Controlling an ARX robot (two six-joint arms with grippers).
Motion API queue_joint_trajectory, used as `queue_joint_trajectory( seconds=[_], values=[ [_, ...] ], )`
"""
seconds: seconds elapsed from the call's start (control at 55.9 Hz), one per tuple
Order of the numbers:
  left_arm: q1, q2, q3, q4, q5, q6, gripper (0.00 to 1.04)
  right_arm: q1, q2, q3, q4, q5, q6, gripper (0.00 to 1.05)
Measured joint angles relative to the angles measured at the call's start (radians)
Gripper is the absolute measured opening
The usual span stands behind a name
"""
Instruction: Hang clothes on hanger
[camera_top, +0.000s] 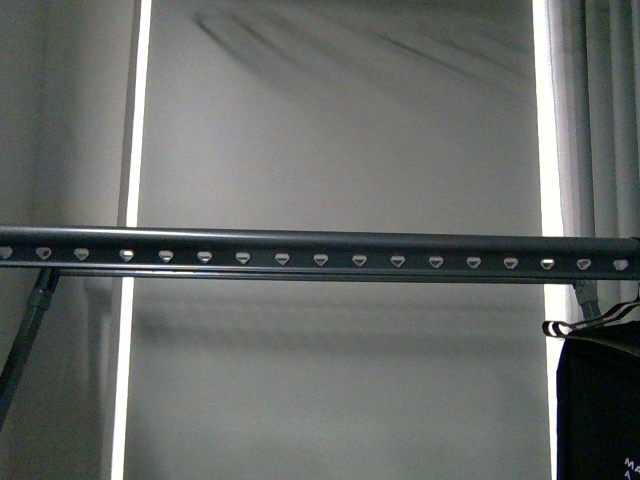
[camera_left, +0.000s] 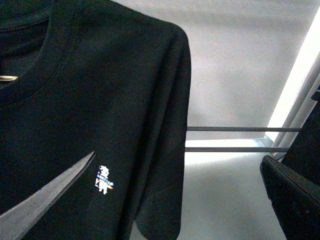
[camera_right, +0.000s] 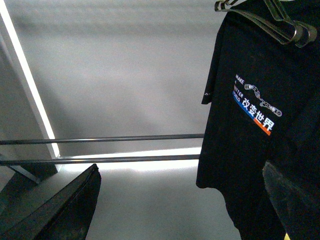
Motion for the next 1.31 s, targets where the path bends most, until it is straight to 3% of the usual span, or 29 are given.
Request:
queue_joint_trajectory(
  seconds=[0.412, 0.447, 0.501, 0.537, 0.626, 0.644, 0.769, 0.913, 1.038, 1.27, 1.306],
  values=[
    [0.002, 0.001, 0.000, 0.000, 0.008, 0.001, 0.98, 0.000, 0.000, 0.000, 0.000, 0.000, 0.000, 0.97],
    [0.028, 0.016, 0.000, 0.019, 0.077, 0.021, 0.98, 0.000, 0.000, 0.000, 0.000, 0.000, 0.000, 0.97],
    [0.071, 0.093, 0.003, 0.101, 0.298, 0.059, 0.98, 0.000, 0.000, 0.000, 0.000, 0.000, 0.000, 0.97],
    [0.058, 0.167, 0.013, 0.166, 0.320, 0.057, 0.98, 0.000, 0.000, 0.000, 0.000, -0.003, 0.000, 0.97],
    [0.008, 0.425, 0.106, 0.323, 0.164, 0.005, 0.98, 0.000, 0.000, 0.000, 0.000, -0.001, 0.000, 0.97],
    [0.003, 0.500, 0.156, 0.352, 0.091, -0.024, 0.98, 0.000, 0.000, 0.000, 0.000, 0.000, 0.000, 0.97],
    [-0.006, 0.793, 0.371, 0.324, -0.102, -0.224, 0.98, 0.000, 0.000, 0.000, 0.000, -0.001, 0.000, 0.97],
    [-0.016, 1.092, 0.621, 0.246, -0.147, -0.537, 0.98, 0.000, 0.000, 0.000, 0.000, 0.000, 0.000, 0.97],
    [-0.009, 1.236, 0.759, 0.248, -0.219, -0.711, 0.98, 0.000, 0.000, 0.000, 0.000, 0.000, 0.000, 0.97],
    [0.061, 1.352, 0.911, 0.161, -0.296, -0.859, 0.98, 0.000, 0.000, 0.000, 0.000, 0.000, 0.000, 0.97],
    [0.071, 1.375, 0.931, 0.152, -0.308, -0.866, 0.93, 0.000, 0.000, 0.000, 0.000, 0.000, 0.000, 0.97]
  ],
)
